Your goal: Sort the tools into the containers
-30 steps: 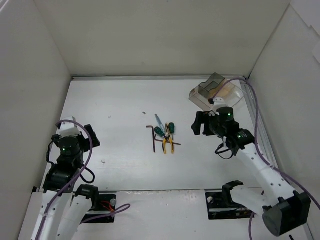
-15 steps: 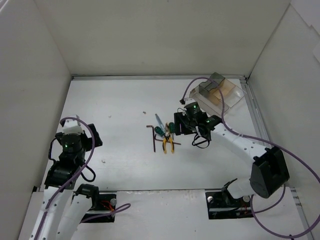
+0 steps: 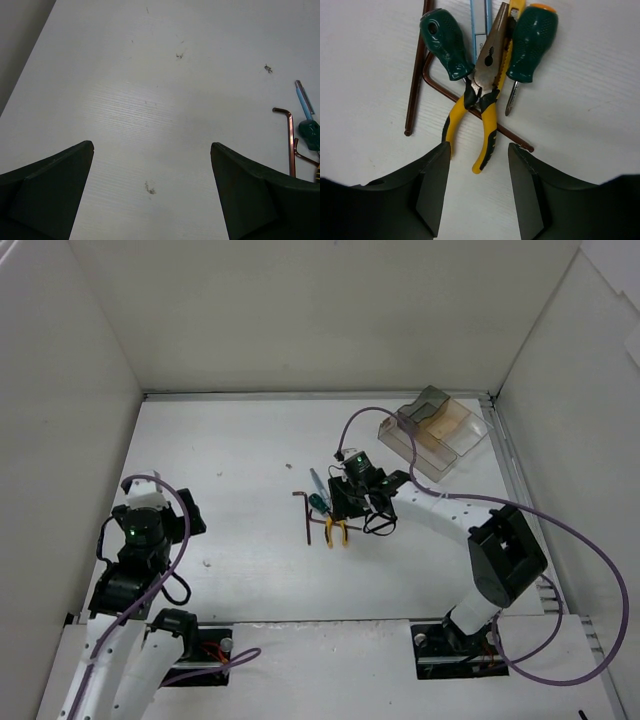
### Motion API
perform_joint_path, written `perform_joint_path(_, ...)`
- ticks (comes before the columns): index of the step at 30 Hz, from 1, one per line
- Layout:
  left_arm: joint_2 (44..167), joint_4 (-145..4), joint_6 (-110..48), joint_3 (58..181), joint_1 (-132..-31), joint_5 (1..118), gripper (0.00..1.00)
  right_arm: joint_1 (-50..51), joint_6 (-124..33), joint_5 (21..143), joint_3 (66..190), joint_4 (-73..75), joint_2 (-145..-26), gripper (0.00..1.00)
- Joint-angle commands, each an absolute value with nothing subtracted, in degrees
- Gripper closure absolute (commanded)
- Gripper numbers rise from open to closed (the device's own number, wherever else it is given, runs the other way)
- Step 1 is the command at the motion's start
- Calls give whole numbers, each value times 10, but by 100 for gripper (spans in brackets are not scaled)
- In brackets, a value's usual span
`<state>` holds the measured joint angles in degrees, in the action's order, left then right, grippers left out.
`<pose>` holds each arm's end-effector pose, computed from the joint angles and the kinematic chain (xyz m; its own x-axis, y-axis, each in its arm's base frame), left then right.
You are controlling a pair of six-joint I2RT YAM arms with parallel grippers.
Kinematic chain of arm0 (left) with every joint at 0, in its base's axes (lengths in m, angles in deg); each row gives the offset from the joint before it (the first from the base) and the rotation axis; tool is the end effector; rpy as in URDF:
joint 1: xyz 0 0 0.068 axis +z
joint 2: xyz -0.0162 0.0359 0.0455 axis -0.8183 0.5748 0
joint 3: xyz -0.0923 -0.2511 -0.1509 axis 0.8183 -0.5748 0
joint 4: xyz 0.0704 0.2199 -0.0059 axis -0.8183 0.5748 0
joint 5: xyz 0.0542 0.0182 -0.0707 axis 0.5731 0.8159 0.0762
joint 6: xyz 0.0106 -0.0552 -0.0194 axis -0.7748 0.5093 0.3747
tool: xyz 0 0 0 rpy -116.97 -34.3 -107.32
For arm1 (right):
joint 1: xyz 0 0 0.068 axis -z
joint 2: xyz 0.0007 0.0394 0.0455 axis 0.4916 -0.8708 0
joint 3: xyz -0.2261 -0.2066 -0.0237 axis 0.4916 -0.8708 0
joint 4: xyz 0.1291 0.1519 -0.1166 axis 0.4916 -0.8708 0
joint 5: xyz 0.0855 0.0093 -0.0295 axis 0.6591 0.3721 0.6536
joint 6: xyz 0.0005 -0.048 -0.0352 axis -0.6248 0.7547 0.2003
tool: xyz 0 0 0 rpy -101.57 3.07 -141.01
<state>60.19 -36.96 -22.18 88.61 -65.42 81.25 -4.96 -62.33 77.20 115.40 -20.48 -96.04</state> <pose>0.0672 -0.0023 0.3223 -0.3080 -0.2808 -0.9090 -0.1492 0.9579 -0.2453 0.2613 0.1814 0.2744 -0.8172 -0.0746 -0.5715 -0.2843 0.9147 0.2872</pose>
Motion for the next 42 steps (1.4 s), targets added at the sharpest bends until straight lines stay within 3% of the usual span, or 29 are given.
perform_joint_path(1,612,-383,-228,914,-656,810,0,-56,-626,754,1188,-175,-976,55)
perform_joint_path(17,618,-383,-228,914,-656,809,0,-59,-594,748,1193,-165,-1045,70)
perform_joint_path(26,622,-383,-227,915,-656,810,0,-66,-581,732,1192,-162,-1062,73)
perform_joint_path(28,624,-382,-227,915,-656,810,0,-68,-581,725,1192,-161,-1063,76)
perform_joint_path(29,624,-383,-227,915,-656,810,0,-68,-581,726,1192,-161,-1063,83)
perform_joint_path(31,626,-383,-228,915,-656,810,0,-69,-582,720,1192,-162,-1058,98)
perform_joint_path(32,626,-383,-227,915,-656,809,0,-69,-582,718,1191,-160,-1048,100)
perform_joint_path(42,626,-383,-228,916,-656,811,0,-69,-566,718,1183,-161,-910,100)
